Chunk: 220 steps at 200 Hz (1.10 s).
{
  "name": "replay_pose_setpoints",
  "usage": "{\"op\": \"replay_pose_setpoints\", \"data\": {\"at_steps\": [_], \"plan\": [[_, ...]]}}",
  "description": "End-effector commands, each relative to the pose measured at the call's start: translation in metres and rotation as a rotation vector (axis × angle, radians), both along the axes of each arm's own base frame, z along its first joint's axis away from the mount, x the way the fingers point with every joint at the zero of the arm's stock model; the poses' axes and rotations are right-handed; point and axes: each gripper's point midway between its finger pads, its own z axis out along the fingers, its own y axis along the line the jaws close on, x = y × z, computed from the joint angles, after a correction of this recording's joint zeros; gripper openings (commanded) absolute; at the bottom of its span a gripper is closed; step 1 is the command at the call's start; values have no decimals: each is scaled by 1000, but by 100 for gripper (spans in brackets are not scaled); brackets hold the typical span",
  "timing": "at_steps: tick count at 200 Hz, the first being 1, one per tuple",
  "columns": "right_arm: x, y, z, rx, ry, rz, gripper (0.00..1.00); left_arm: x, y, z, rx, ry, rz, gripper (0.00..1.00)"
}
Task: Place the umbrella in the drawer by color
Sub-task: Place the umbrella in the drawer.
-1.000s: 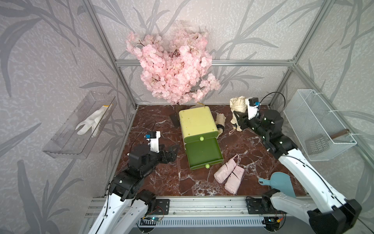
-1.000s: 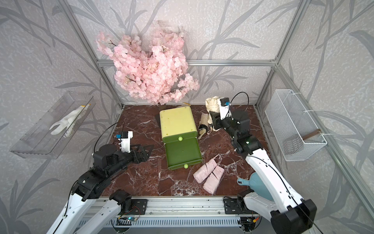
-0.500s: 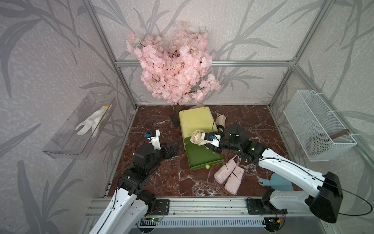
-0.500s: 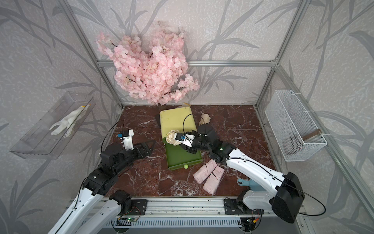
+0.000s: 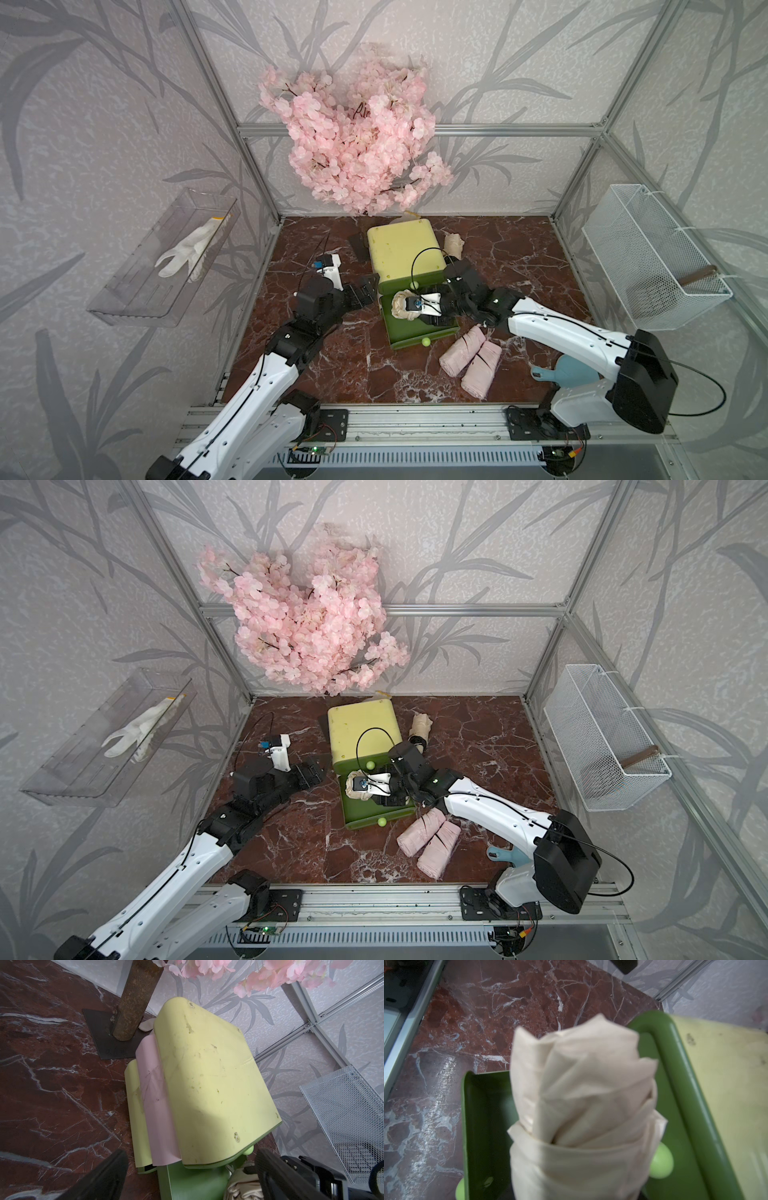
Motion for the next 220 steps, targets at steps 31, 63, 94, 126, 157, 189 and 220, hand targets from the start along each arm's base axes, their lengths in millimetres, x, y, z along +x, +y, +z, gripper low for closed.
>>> {"op": "replay_pose_setpoints", "data": {"at_steps": [31, 63, 94, 126, 157, 189, 220], "plan": [[5, 6, 8, -73, -43, 20, 57, 16, -15, 27, -28, -63, -42, 100], [7, 6, 1, -123, -50, 7, 63, 22, -18, 15, -15, -38, -46, 100], [8, 7, -1, -157, -76, 2, 67, 26, -19, 8, -1, -23, -46, 100], [2, 11, 17, -117, -98, 9, 68, 27, -18, 6, 13, -22, -39, 100], [10, 12, 75, 81, -145, -119, 69, 28, -17, 3, 24, -15, -36, 100], [55, -22, 142, 351, -216, -478, 80, 29, -17, 2, 34, -14, -39, 100], [129, -102, 142, 521, -28, -940, 80, 26, -16, 2, 50, -28, -43, 100]]}}
